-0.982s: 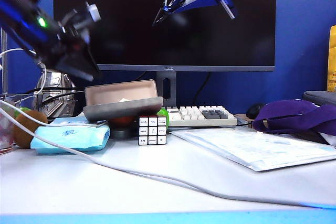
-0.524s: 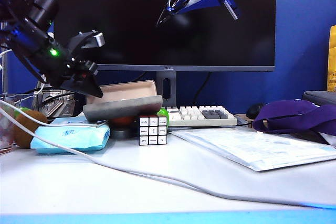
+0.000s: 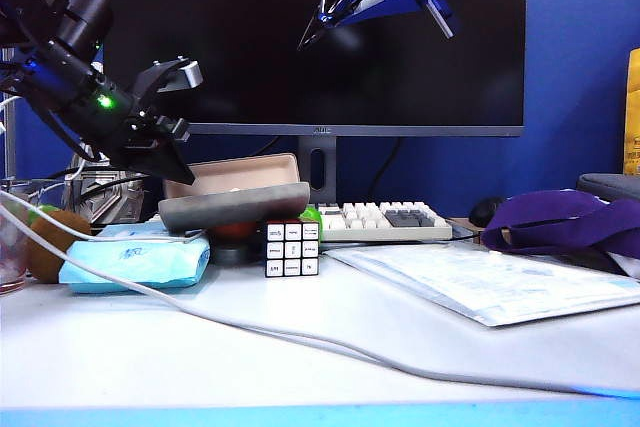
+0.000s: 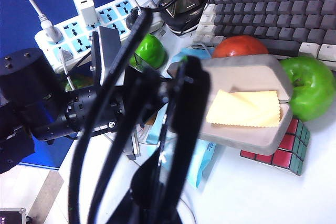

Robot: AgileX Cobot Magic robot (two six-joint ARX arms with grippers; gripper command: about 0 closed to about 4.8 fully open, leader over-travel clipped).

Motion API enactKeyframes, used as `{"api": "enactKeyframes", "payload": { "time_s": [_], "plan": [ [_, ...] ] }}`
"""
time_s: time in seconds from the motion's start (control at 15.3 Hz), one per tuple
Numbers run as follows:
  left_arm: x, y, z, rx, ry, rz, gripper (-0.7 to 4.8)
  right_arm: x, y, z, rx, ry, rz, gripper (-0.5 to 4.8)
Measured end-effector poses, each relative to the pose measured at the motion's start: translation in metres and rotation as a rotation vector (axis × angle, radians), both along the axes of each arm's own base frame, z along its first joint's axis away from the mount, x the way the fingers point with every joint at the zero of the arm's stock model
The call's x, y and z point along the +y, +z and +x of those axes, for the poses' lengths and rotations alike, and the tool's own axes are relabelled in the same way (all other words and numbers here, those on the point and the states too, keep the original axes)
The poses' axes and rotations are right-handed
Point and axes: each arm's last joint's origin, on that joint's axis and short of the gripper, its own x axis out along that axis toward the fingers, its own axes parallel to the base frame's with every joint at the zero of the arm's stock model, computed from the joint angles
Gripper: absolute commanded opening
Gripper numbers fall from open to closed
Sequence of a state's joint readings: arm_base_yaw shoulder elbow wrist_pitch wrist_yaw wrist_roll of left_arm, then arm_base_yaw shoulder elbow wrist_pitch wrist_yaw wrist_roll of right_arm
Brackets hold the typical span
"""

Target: Pick up the glasses, fold the temples of the glasses, place the glasses into the glasses case, and finally close the glasses case.

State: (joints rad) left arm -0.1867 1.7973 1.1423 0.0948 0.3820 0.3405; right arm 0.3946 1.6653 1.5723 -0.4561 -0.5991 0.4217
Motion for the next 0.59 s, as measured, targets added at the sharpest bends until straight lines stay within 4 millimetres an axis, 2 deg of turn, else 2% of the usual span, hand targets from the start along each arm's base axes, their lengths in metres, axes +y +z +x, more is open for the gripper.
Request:
{"api": "enactKeyframes", "payload": {
  "time_s": [0.13,0.26,0.33,0.39,0.52,0.59],
  "plan": [
    [0.000,0.001,-0.001,-0.001,-0.007,-0.005,0.83,0.000,0.000,0.000,0.001,0.003,0.001,-0.05],
    [0.001,0.012,-0.006,-0.007,-0.010,-0.007,0.91,0.000,-0.001,0.000,0.005,0.003,-0.001,-0.05],
    [0.002,0.024,-0.011,-0.026,-0.010,-0.011,1.90,0.000,0.000,0.000,0.005,0.003,-0.001,-0.05],
    [0.004,0.040,-0.017,-0.079,0.021,0.015,1.90,0.000,-0.001,0.000,0.005,0.004,-0.002,-0.05],
    [0.006,0.039,-0.016,-0.139,0.027,0.134,1.91,0.000,-0.001,0.000,0.003,0.005,-0.003,-0.05],
    [0.006,0.037,-0.014,-0.167,0.016,0.193,2.12,0.000,-0.001,0.000,0.003,0.005,-0.003,-0.05]
  ]
}}
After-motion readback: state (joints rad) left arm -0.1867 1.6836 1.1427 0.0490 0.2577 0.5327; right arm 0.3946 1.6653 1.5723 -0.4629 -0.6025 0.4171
